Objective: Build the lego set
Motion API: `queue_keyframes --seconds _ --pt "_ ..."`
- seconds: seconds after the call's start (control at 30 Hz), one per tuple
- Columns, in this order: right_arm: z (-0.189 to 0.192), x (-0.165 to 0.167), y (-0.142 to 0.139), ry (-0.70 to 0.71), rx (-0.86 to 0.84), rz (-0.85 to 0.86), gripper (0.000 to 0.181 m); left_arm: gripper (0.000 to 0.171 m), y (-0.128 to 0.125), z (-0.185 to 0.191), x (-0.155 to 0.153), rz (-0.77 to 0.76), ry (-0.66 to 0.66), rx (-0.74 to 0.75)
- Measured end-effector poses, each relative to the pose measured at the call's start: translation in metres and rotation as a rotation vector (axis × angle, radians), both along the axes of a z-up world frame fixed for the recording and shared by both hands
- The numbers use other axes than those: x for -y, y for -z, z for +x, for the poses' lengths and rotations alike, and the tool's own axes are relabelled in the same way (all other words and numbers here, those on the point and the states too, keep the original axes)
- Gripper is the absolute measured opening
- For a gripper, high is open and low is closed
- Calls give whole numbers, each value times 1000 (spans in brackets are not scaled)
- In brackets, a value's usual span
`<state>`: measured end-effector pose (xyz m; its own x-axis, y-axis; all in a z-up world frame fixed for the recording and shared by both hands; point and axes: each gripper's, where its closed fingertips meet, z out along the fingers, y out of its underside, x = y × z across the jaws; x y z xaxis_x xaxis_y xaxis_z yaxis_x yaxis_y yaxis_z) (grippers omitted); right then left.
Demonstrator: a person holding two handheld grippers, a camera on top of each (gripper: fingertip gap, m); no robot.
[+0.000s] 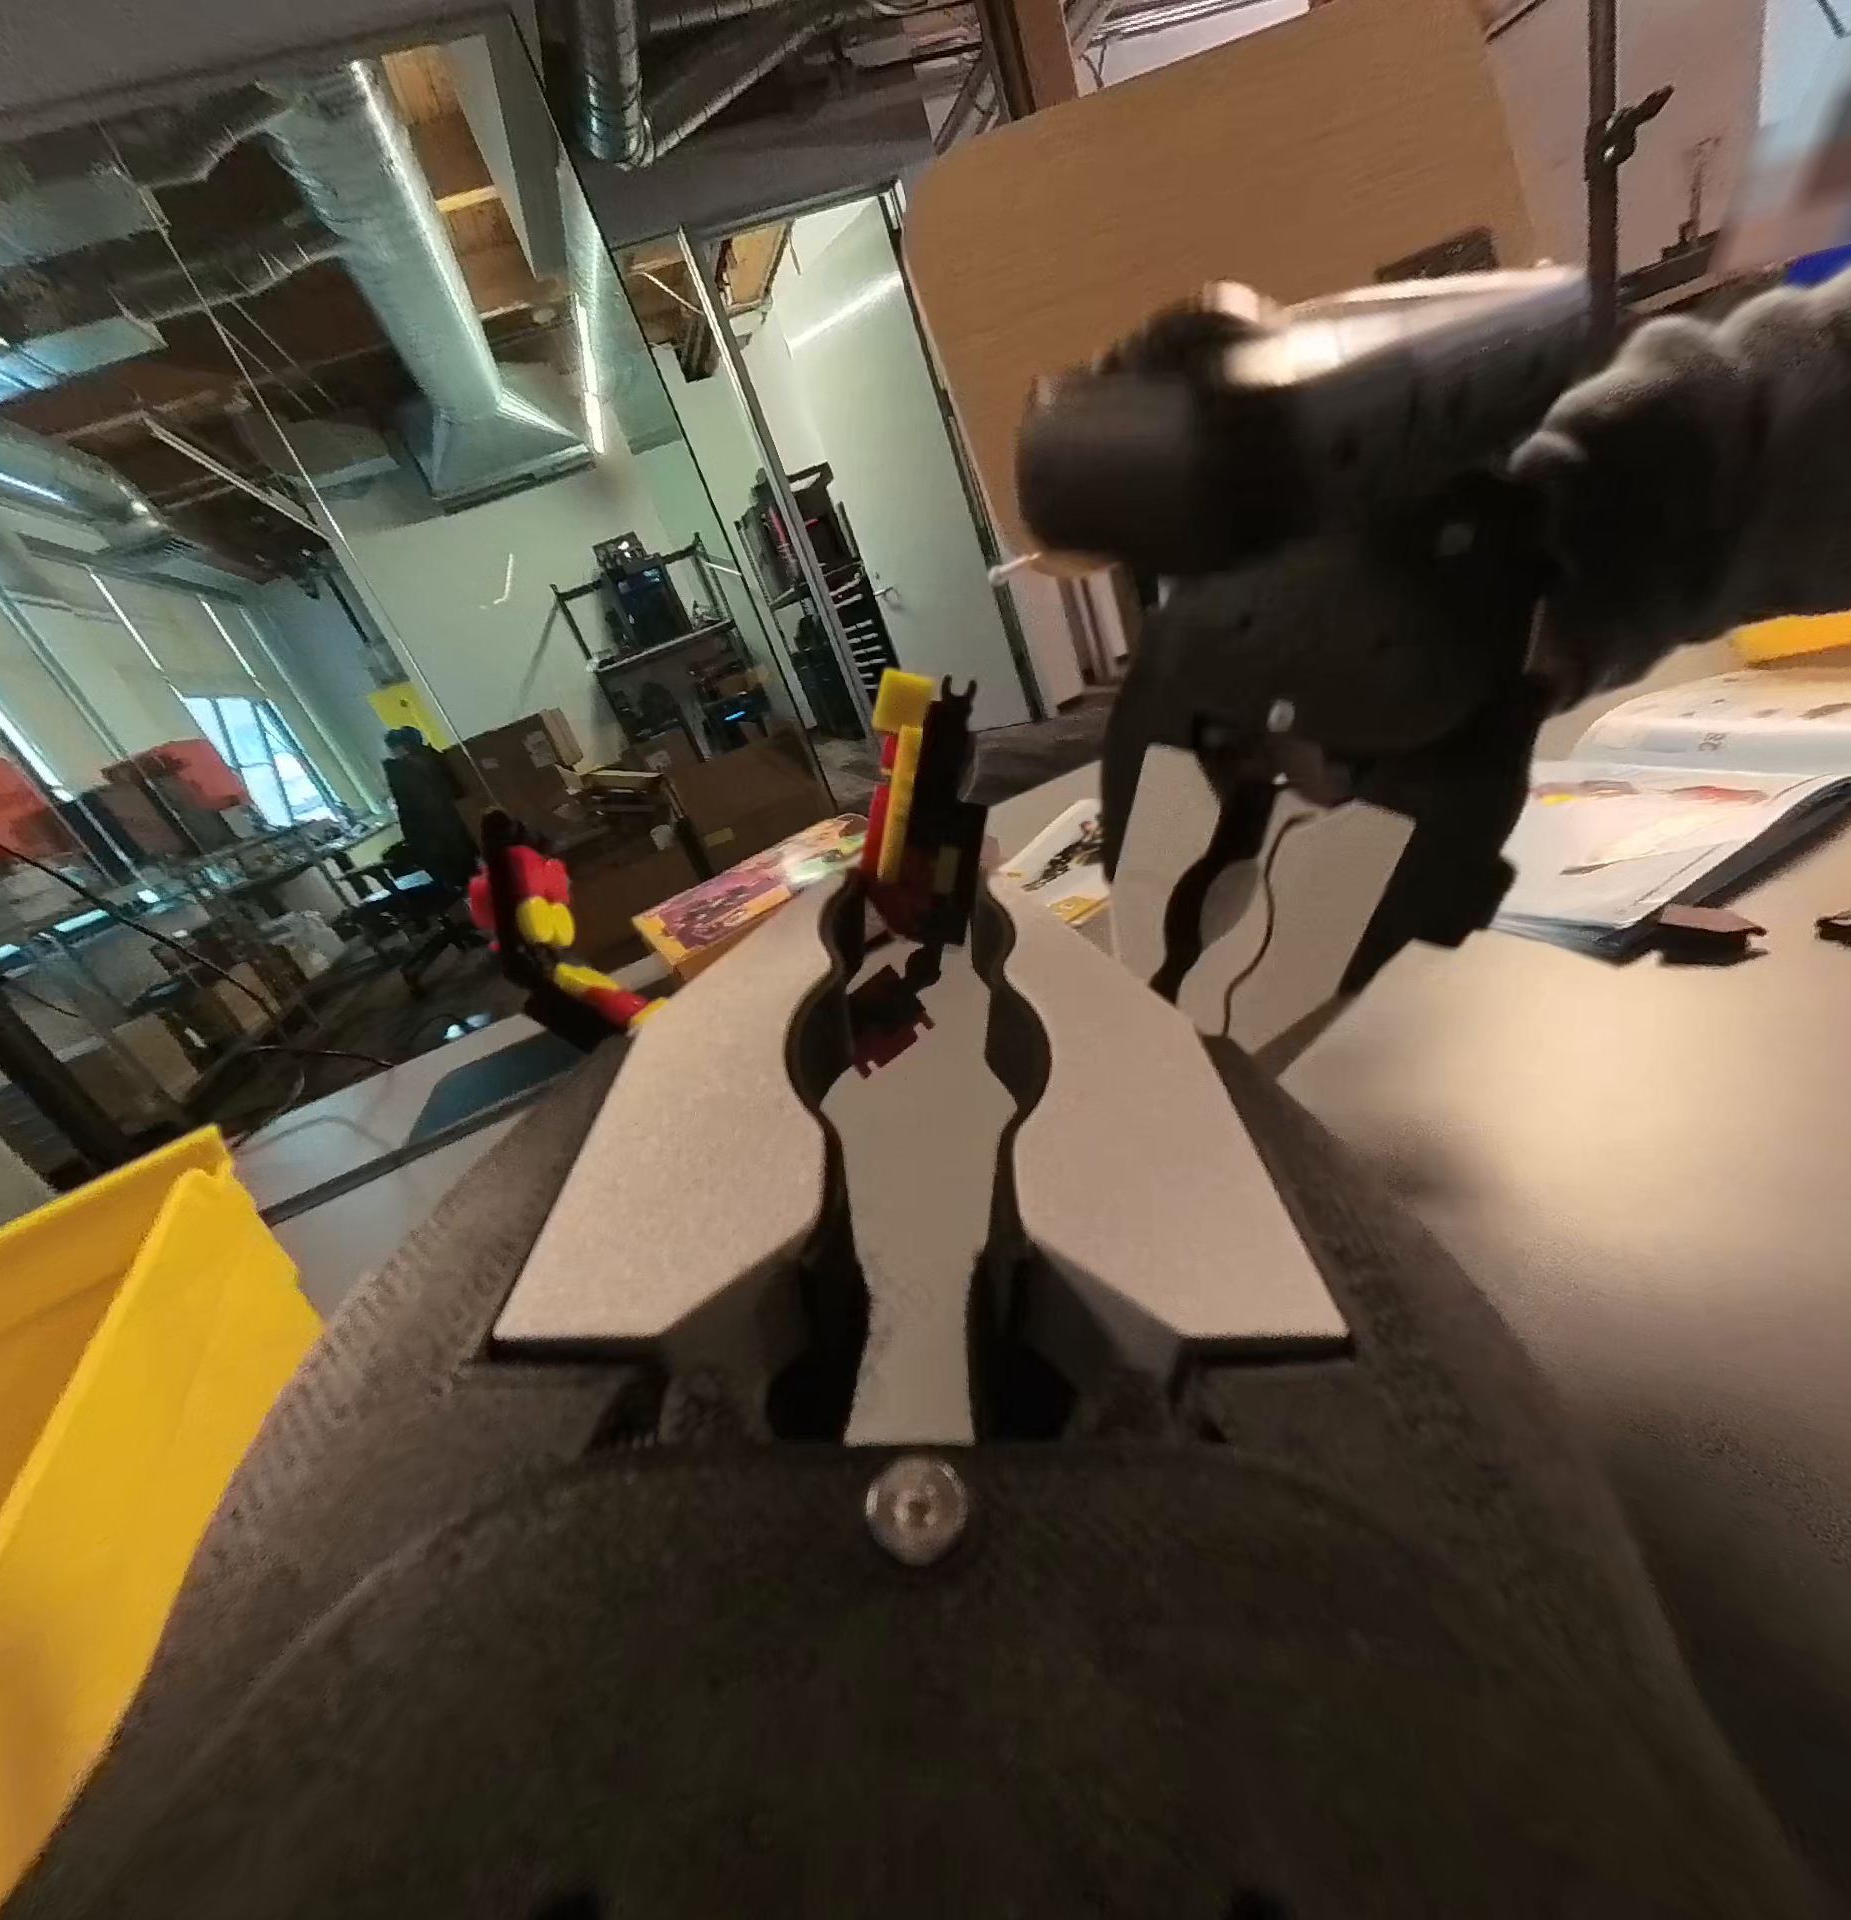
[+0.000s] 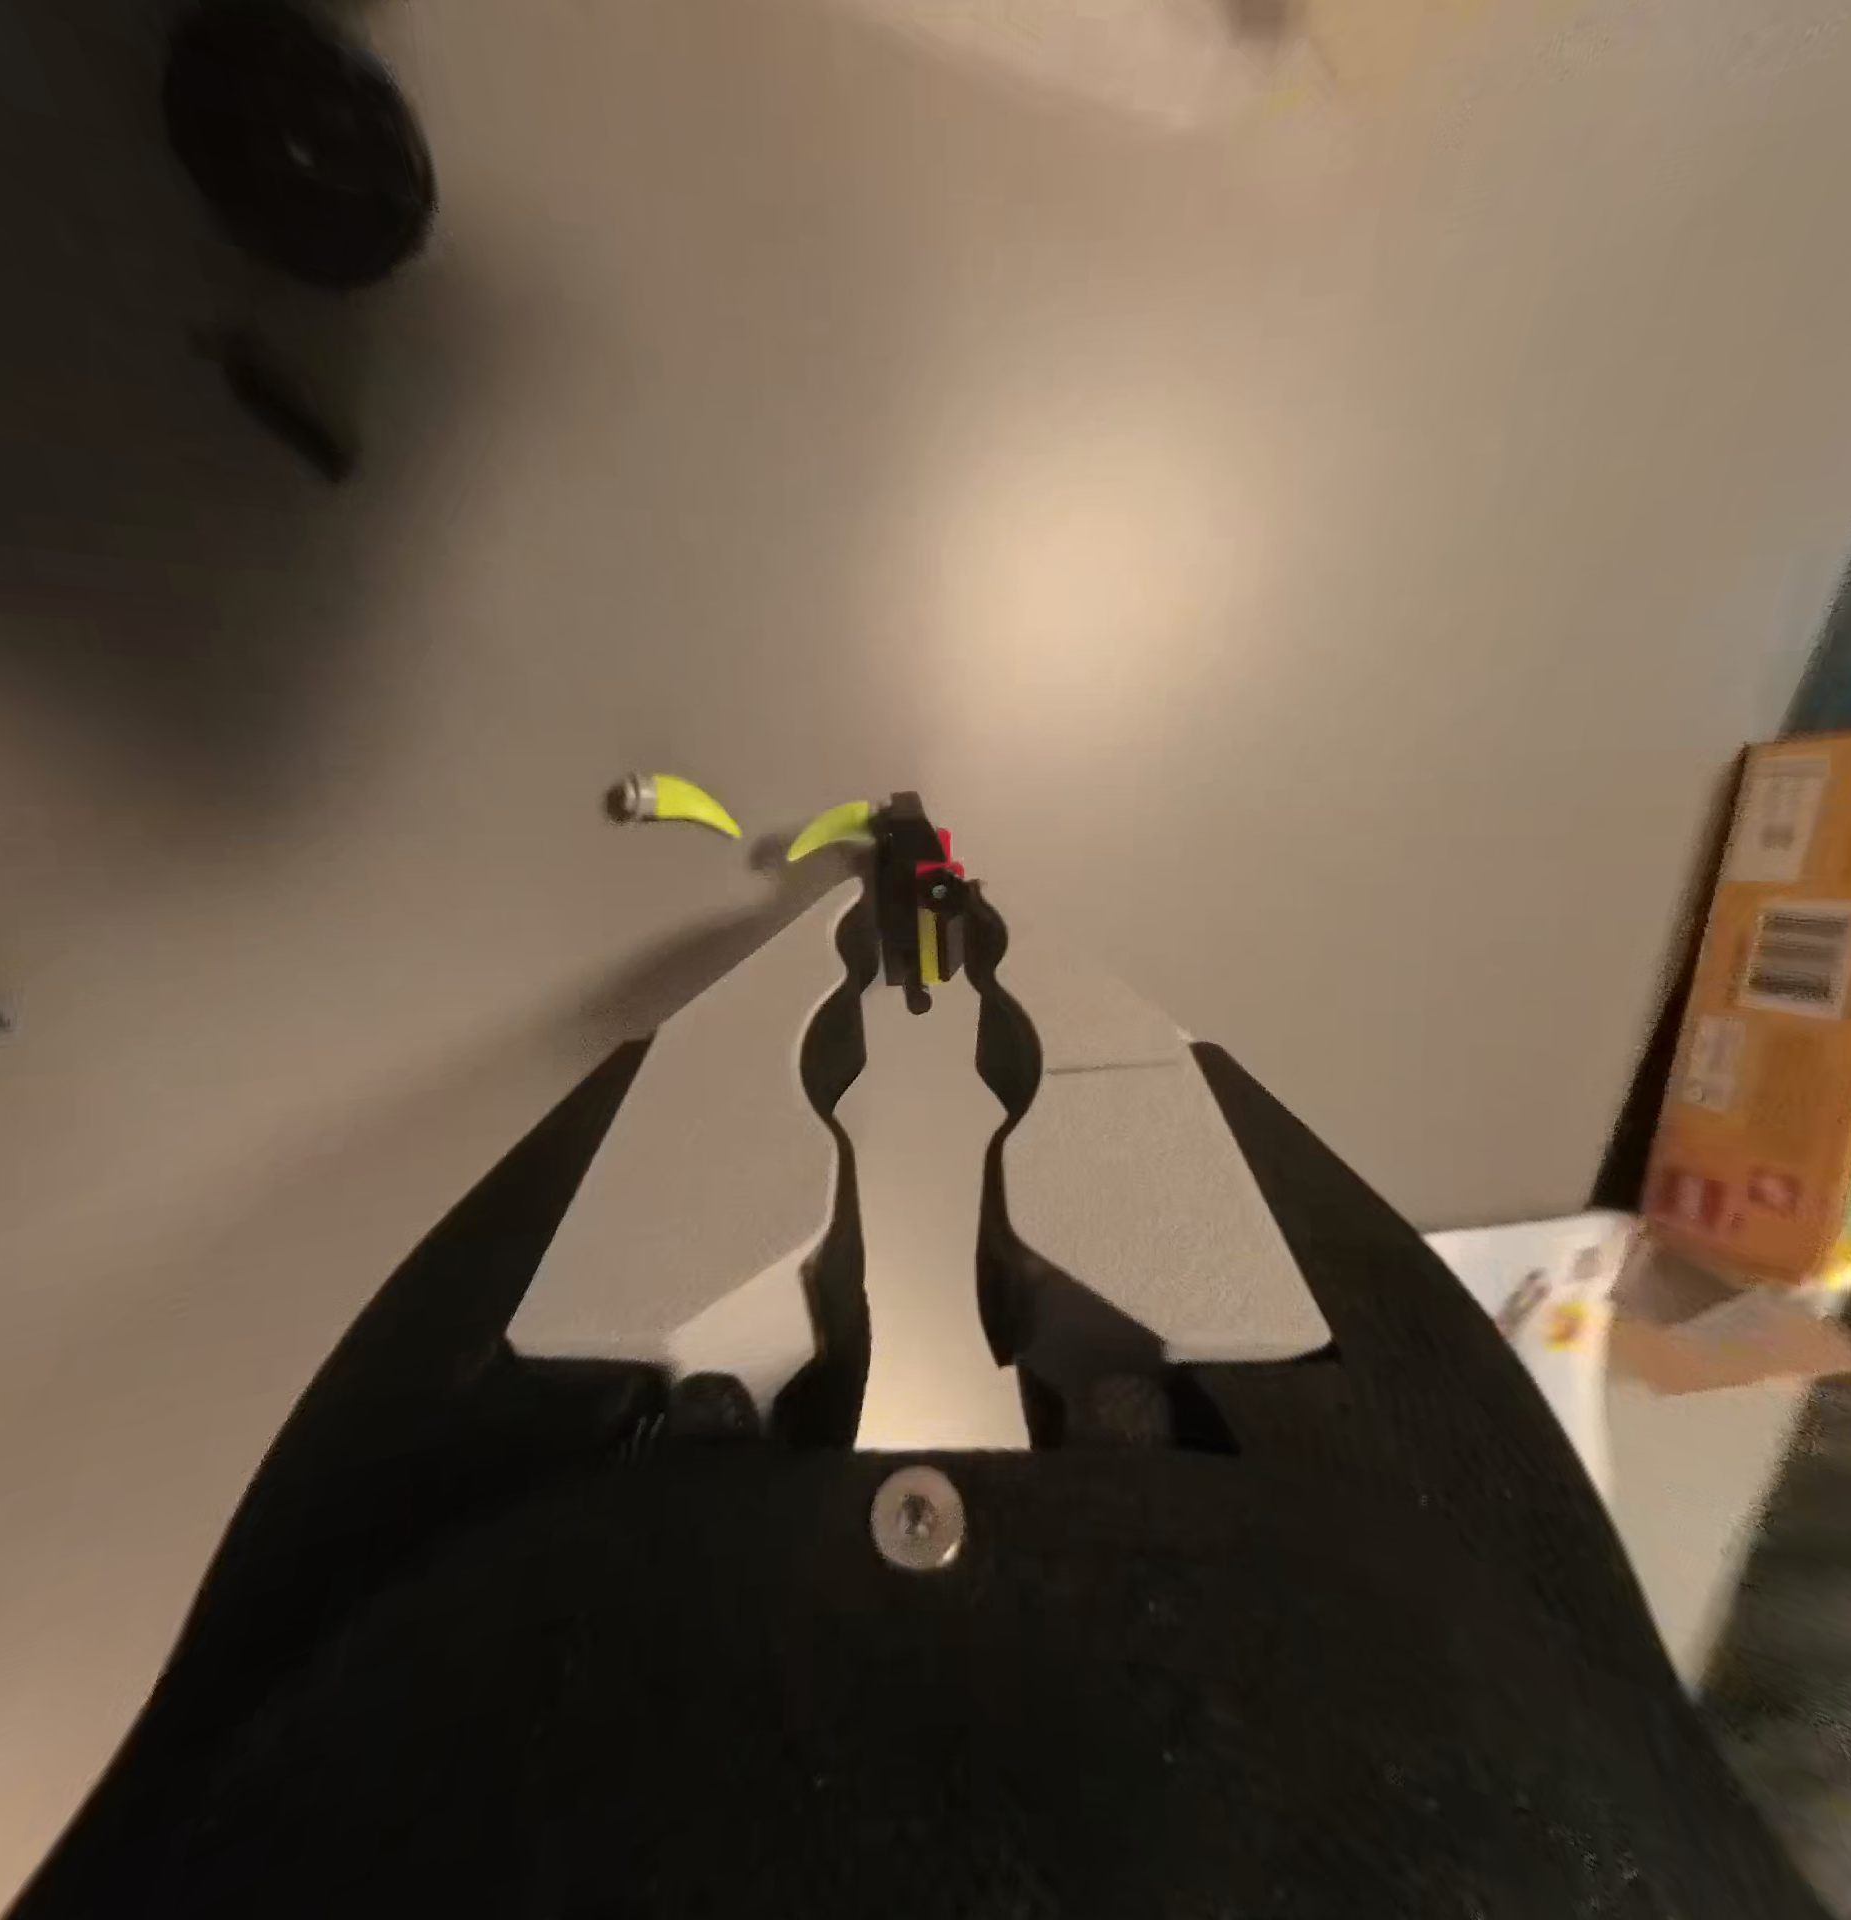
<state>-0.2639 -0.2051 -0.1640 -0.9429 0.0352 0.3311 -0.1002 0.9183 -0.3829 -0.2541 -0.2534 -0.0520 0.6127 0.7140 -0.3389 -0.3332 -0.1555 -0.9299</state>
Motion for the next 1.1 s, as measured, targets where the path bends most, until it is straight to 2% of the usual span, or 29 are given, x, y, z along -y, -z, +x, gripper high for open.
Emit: queue_keyframes --seconds 0.1,0.2,0.27,0.37,0.47,0.57,0.67,0.77,0.93,1.03,1.1 --pt "3 1 -44 214 52 -425 13 19 -4 6 -2 -72 -54 -105" --pt "16 -13 -107 358 163 -1009 14 19 -6 17 -13 -168 -83 -229" --pt "40 -30 -145 303 237 -1357 13 18 -3 27 -26 -216 -56 -275" --pt "80 -54 -173 136 290 -1654 13 18 -4 48 -46 -260 14 -340" --pt "113 -69 -182 -18 357 -1776 13 18 -5 70 -64 -276 80 -395" --pt "135 -82 -181 -108 423 -1850 13 18 -3 87 -81 -337 104 -479" --pt "149 -100 -180 -173 508 -1919 13 18 -1 102 -99 -346 152 -497" --pt "158 -115 -179 -204 511 -1935 13 19 4 121 -119 -301 284 -420" --pt "171 -134 -178 -195 441 -1910 13 19 2 157 -152 -137 583 -161" --pt "181 -142 -181 -197 378 -1887 13 19 2 170 -165 -92 676 -80" --pt "189 -146 -185 -216 352 -1876 13 19 3 168 -169 -105 641 -90"
